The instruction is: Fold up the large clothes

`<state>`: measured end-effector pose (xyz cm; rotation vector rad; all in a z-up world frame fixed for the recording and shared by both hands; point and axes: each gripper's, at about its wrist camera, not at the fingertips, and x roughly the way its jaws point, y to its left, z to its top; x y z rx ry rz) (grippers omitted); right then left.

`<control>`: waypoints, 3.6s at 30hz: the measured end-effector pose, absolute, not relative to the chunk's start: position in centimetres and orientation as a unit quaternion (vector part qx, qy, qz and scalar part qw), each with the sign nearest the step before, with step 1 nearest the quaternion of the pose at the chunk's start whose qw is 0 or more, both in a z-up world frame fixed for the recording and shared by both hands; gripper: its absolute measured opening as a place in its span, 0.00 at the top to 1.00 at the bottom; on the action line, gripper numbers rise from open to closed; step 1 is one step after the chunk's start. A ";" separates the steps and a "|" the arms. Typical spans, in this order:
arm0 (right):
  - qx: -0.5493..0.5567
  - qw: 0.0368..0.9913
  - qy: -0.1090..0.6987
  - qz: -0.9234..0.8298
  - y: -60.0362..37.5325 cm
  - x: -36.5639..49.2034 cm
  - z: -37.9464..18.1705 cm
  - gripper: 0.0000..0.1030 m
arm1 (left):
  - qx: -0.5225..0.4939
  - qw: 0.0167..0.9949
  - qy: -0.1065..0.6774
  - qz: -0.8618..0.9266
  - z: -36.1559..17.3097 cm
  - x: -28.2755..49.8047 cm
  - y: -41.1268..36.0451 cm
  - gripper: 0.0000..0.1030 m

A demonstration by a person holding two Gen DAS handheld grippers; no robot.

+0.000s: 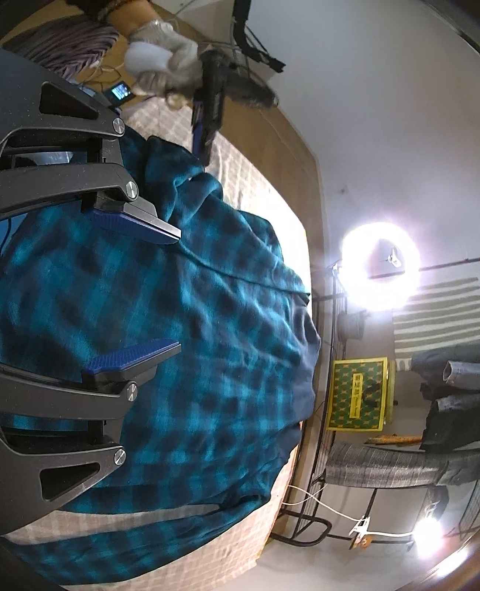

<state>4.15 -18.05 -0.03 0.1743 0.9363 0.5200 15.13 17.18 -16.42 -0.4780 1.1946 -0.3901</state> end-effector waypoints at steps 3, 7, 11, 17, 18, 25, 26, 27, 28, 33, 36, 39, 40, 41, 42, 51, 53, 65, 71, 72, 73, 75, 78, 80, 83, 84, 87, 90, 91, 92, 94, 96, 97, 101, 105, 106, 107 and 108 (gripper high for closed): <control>0.079 0.853 0.452 0.250 -17.7 4.1 -0.4 0.49 | -0.181 0.792 0.555 -0.181 -15.7 14.3 16.1 0.99; 0.076 0.847 0.461 0.254 -17.2 4.2 -0.9 0.49 | -0.172 0.814 0.525 -0.183 -13.7 12.1 16.2 0.99; 0.081 0.840 0.467 0.265 -16.7 4.2 -1.0 0.49 | -0.150 0.825 0.498 -0.221 -11.2 8.6 14.5 0.99; 0.101 0.822 0.479 0.291 -15.9 5.1 0.0 0.49 | -0.074 0.825 0.489 -0.274 -9.1 2.9 9.8 0.99; 0.106 0.820 0.479 0.296 -15.9 5.4 0.4 0.49 | -0.076 0.820 0.492 -0.282 -9.2 2.5 9.6 0.98; 0.065 0.809 0.467 0.351 -13.8 10.1 4.7 0.45 | -0.127 0.827 0.472 -0.279 -9.4 -1.2 11.9 0.89; 0.059 0.808 0.465 0.357 -13.3 10.8 5.1 0.44 | -0.148 0.827 0.470 -0.271 -9.8 -1.5 12.5 0.89; 0.052 0.806 0.464 0.364 -12.6 11.9 5.6 0.44 | -0.164 0.826 0.470 -0.263 -10.1 -1.6 12.9 0.88; 0.047 0.802 0.465 0.371 -12.0 12.6 5.8 0.44 | -0.175 0.827 0.471 -0.250 -10.6 -1.5 13.1 0.84; 0.025 0.780 0.483 0.397 -7.0 16.6 4.9 0.44 | -0.147 0.848 0.481 -0.165 -13.0 0.2 12.2 0.60; 0.015 0.768 0.501 0.399 -3.6 18.4 3.2 0.44 | -0.112 0.851 0.495 -0.131 -14.5 1.1 12.0 0.60; 0.015 0.754 0.520 0.400 -0.3 20.1 0.9 0.44 | -0.125 0.846 0.504 -0.118 -15.8 1.9 12.8 0.60; 0.016 0.750 0.527 0.400 0.8 20.6 0.2 0.44 | -0.125 0.846 0.505 -0.117 -16.1 2.0 12.9 0.60; 0.017 0.745 0.533 0.400 1.9 21.0 -0.7 0.44 | -0.123 0.844 0.508 -0.119 -16.4 2.1 12.8 0.60; 0.015 0.741 0.540 0.400 3.0 21.4 -1.6 0.44 | -0.121 0.842 0.511 -0.124 -16.8 2.2 12.7 0.60; -0.055 0.721 0.589 0.361 10.1 23.4 -9.0 0.44 | -0.137 0.832 0.521 -0.132 -17.6 2.7 13.1 0.97; -0.070 0.721 0.593 0.352 11.1 23.7 -10.3 0.44 | -0.144 0.835 0.514 -0.134 -17.3 2.5 13.5 0.99; -0.116 0.744 0.590 0.293 11.4 25.1 -12.0 0.96 | -0.184 0.833 0.503 -0.139 -16.2 -0.2 16.3 1.00; -0.015 0.756 0.598 0.265 8.0 27.6 -11.2 0.97 | -0.168 0.835 0.510 -0.120 -16.5 -0.9 16.9 1.00; -0.018 0.755 0.599 0.265 8.0 27.6 -11.4 0.97 | -0.162 0.834 0.513 -0.120 -16.6 -1.0 16.8 1.00; -0.025 0.754 0.598 0.269 8.2 27.4 -11.5 0.97 | -0.162 0.835 0.513 -0.115 -16.6 -0.8 16.8 1.00; -0.029 0.755 0.596 0.272 8.3 27.2 -11.7 0.97 | -0.176 0.839 0.505 -0.101 -16.4 -0.4 17.3 0.92; -0.010 0.753 0.599 0.273 7.8 27.4 -11.7 0.97 | -0.208 0.834 0.504 -0.082 -16.8 1.1 18.5 0.62; 0.002 0.751 0.599 0.277 7.8 27.7 -11.8 0.97 | -0.216 0.825 0.515 -0.086 -17.5 1.7 18.6 0.61; 0.016 0.751 0.596 0.283 7.3 27.8 -11.5 0.97 | -0.226 0.804 0.540 -0.103 -19.2 2.9 17.6 0.61; 0.021 0.751 0.595 0.285 7.2 27.8 -11.4 0.97 | -0.222 0.804 0.542 -0.106 -19.3 3.1 17.2 0.62; 0.033 0.750 0.593 0.290 6.4 27.6 -11.3 0.97 | -0.207 0.807 0.541 -0.118 -19.2 3.3 16.3 0.94; 0.057 0.748 0.591 0.297 5.8 27.9 -11.1 0.97 | -0.207 0.820 0.518 -0.126 -17.6 2.7 15.9 0.95; 0.065 0.748 0.589 0.299 5.6 28.0 -11.0 0.97 | -0.205 0.826 0.509 -0.131 -16.9 2.4 15.8 0.95; 0.076 0.748 0.587 0.301 5.2 28.1 -10.8 0.97 | -0.200 0.831 0.501 -0.134 -16.2 2.1 15.7 0.95; 0.106 0.745 0.582 0.308 4.0 28.4 -10.5 0.97 | -0.186 0.844 0.481 -0.146 -14.6 1.4 15.0 0.95; 0.135 0.745 0.573 0.315 2.6 28.6 -10.1 0.97 | -0.170 0.853 0.467 -0.160 -13.2 0.9 13.9 0.95; 0.153 0.745 0.566 0.318 1.8 28.7 -9.8 0.97 | -0.160 0.857 0.462 -0.166 -12.6 0.9 13.2 0.95; 0.211 0.746 0.544 0.320 -1.9 28.9 -9.3 0.97 | -0.118 0.867 0.445 -0.190 -10.7 0.8 10.2 0.96; 0.265 0.745 0.531 0.306 -6.7 29.0 -9.5 0.97 | -0.087 0.864 0.443 -0.221 -10.0 0.7 7.0 0.96; 0.272 0.745 0.529 0.302 -7.5 28.9 -9.7 0.97 | -0.079 0.864 0.444 -0.225 -9.9 0.8 6.6 0.96; 0.278 0.745 0.528 0.297 -8.5 28.8 -10.0 0.97 | -0.070 0.862 0.446 -0.231 -10.0 0.8 5.6 0.96; 0.282 0.747 0.528 0.291 -9.7 28.6 -10.4 0.97 | -0.066 0.860 0.449 -0.235 -10.0 0.9 5.0 0.96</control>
